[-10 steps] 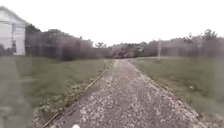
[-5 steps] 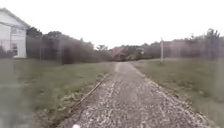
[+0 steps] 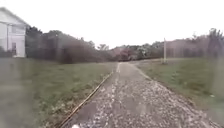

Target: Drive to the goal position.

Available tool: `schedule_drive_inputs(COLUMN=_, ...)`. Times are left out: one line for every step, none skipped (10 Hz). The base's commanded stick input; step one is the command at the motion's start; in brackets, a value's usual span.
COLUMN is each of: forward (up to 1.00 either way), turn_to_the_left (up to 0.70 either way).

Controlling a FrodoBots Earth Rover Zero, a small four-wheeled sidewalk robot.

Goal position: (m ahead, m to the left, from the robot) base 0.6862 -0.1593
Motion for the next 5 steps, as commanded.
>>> schedule_drive_inputs(forward=0.85, turn_to_the_left=0.00)
schedule_drive_inputs(forward=0.85, turn_to_the_left=0.00)
schedule_drive_inputs(forward=0.85, turn_to_the_left=0.00)
schedule_drive_inputs(forward=0.85, turn_to_the_left=0.00)
schedule_drive_inputs(forward=0.85, turn_to_the_left=0.00)
